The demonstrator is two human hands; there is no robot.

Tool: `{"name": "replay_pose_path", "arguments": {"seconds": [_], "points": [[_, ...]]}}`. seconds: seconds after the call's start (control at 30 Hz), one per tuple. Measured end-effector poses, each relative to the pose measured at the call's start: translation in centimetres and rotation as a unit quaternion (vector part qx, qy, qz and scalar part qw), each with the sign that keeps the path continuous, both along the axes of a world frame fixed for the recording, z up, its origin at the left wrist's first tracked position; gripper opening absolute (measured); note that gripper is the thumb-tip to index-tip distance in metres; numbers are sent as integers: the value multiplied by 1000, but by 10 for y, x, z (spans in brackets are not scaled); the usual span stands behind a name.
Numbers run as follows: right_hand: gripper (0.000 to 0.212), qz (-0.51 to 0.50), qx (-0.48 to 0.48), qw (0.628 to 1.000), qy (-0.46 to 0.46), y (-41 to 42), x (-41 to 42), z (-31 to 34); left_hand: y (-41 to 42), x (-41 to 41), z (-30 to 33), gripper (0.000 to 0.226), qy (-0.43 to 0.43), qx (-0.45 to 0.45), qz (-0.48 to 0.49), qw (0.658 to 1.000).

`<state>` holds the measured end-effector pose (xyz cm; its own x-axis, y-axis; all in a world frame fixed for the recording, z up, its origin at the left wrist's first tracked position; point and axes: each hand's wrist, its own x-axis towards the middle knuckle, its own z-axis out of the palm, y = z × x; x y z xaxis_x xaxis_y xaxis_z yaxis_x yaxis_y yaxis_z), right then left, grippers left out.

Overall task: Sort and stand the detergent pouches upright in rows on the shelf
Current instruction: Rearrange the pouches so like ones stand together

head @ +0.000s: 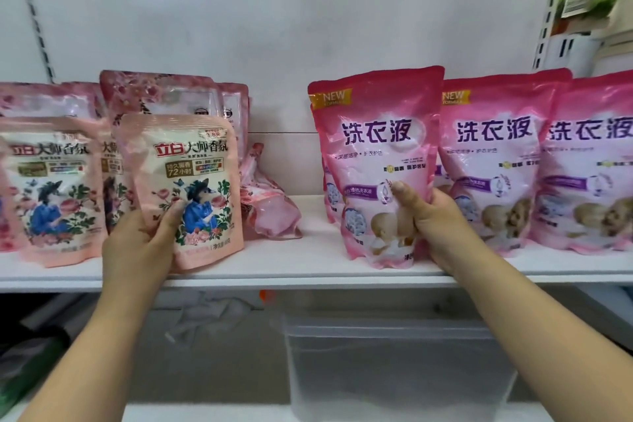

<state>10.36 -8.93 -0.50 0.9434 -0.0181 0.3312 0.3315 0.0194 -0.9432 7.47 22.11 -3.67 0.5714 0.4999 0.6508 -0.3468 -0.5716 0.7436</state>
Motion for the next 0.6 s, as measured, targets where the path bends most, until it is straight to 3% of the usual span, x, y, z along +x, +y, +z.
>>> {"name": "replay_pose_path", "arguments": {"seconds": [0.1,0.17,0.23,0.37,0.6], "points": [[56,-32,-26,998,-40,2,1,-2,-5,-6,2,41,1,-4,0,1000],[42,-48,-37,996,-58,2,1,-2,-8,-8,1,37,9,-11,-8,1000],[45,-50,-38,997,-48,1,-1,-1,-8,-9,1,35,13,-12,-11,1000],[73,-48,-56,996,-42,-1,-3,-2,-12,-13,5,30,32,-9,-31,999],[56,-68,-93,989,-95,-1,-9,-5,-13,-13,8,43,65,5,6,998]]}}
